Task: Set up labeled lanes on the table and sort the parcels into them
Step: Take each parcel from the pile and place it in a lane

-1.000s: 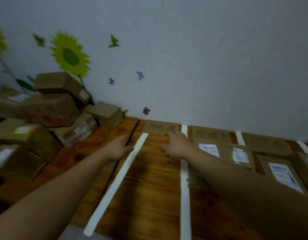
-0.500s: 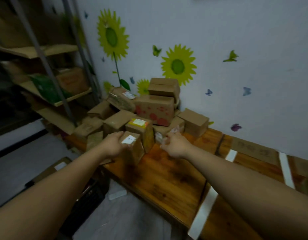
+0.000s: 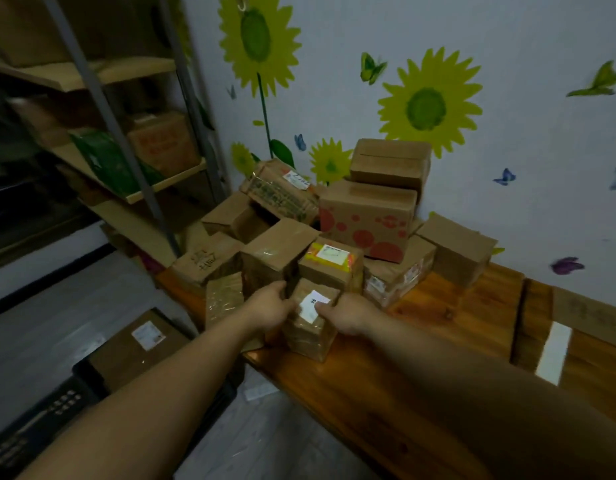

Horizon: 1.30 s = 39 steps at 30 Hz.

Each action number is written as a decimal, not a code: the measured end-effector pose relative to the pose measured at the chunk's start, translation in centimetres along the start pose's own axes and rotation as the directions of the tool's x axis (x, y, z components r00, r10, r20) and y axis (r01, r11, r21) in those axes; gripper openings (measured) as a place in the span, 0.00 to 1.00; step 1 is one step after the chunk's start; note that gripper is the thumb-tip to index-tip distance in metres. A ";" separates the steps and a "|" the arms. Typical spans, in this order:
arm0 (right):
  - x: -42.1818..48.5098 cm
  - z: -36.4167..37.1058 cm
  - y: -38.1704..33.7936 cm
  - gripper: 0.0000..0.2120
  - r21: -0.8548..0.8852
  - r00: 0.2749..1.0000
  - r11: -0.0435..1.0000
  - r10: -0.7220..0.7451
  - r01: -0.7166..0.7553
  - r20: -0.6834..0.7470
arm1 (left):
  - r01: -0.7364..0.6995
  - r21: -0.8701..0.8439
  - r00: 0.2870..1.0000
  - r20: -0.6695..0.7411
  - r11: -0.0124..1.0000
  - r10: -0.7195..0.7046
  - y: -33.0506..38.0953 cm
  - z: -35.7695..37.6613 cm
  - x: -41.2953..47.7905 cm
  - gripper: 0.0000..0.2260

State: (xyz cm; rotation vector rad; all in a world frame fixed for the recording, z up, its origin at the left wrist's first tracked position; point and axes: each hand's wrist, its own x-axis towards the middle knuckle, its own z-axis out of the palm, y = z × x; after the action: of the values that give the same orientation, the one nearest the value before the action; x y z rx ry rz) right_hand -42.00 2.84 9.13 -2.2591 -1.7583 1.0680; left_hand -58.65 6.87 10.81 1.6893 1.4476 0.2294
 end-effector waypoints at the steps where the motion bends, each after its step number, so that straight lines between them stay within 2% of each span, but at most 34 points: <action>1: 0.2 0.5 0.2 0.26 0.056 0.999 0.998 0.034 -0.033 -0.003 | 0.025 -0.038 0.998 0.056 0.999 -0.023 -0.3 0.5 0.6 0.19; 4: 0.1 1.7 0.7 0.21 0.318 0.989 0.937 0.148 -0.141 0.005 | 0.117 -0.101 0.976 0.197 0.988 -0.095 -1.0 1.3 1.4 0.11; 7: -1.1 3.1 0.8 0.15 0.522 0.984 0.839 0.177 -0.153 0.004 | 0.185 -0.167 0.950 0.283 0.969 -0.133 -1.5 1.8 0.8 0.13; 12: -5.2 5.8 0.3 0.26 0.625 0.963 0.778 0.218 -0.071 -0.161 | 0.209 -0.271 0.930 0.351 0.940 -0.106 -2.1 2.1 -1.6 0.20; 15: -8.8 6.7 -0.5 0.21 0.732 0.937 0.679 0.289 -0.056 -0.197 | 0.154 -0.315 0.927 0.373 0.937 -0.027 -2.5 1.8 -3.2 0.12; 17: -11.0 7.1 -0.9 0.18 0.733 0.894 0.678 0.354 -0.042 -0.276 | 0.098 -0.304 0.925 0.378 0.948 0.026 -2.4 1.7 -4.6 0.09; 19: -13.1 7.4 -1.2 0.13 0.726 0.839 0.688 0.393 0.005 -0.378 | 0.016 -0.299 0.926 0.364 0.954 0.099 -2.0 1.8 -6.1 0.10; 21: -15.2 7.4 -1.4 0.09 0.723 0.809 0.690 0.400 0.043 -0.430 | -0.093 -0.305 0.915 0.348 0.948 0.202 -1.2 2.0 -7.7 0.15; 24: -18.3 6.2 -1.7 0.16 0.736 0.795 0.669 0.388 0.106 -0.467 | -0.243 -0.350 0.880 0.313 0.905 0.357 0.6 2.1 -10.0 0.28; 26: -20.3 5.0 -1.6 0.22 0.729 0.774 0.663 0.367 0.171 -0.516 | -0.326 -0.421 0.842 0.278 0.846 0.463 2.1 2.3 -11.8 0.31; 29: -23.6 3.4 -0.9 0.26 0.690 0.726 0.671 0.327 0.273 -0.605 | -0.479 -0.455 0.782 0.167 0.751 0.600 4.5 2.9 -14.5 0.26; 31: -25.8 2.4 0.1 0.25 0.692 0.695 0.642 0.330 0.331 -0.639 | -0.596 -0.413 0.723 0.098 0.688 0.684 5.9 3.6 -16.2 0.24; 34: -29.1 1.5 1.9 0.23 0.702 0.648 0.587 0.359 0.403 -0.672 | -0.761 -0.230 0.613 0.052 0.606 0.789 8.0 5.6 -18.9 0.26; 36: -31.4 1.2 3.4 0.23 0.708 0.629 0.578 0.386 0.405 -0.675 | -0.803 -0.181 0.569 0.050 0.567 0.821 9.3 7.6 -20.7 0.27; 39: -34.9 1.1 6.3 0.24 0.702 0.598 0.586 0.411 0.404 -0.688 | -0.808 -0.205 0.553 0.061 0.552 0.831 11.2 11.0 -23.2 0.27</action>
State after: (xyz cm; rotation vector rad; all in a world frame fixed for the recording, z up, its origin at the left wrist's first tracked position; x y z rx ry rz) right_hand -40.83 -30.36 21.67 -1.6210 -0.6023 0.4570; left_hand -50.81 -18.03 20.97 2.0931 0.3823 0.6925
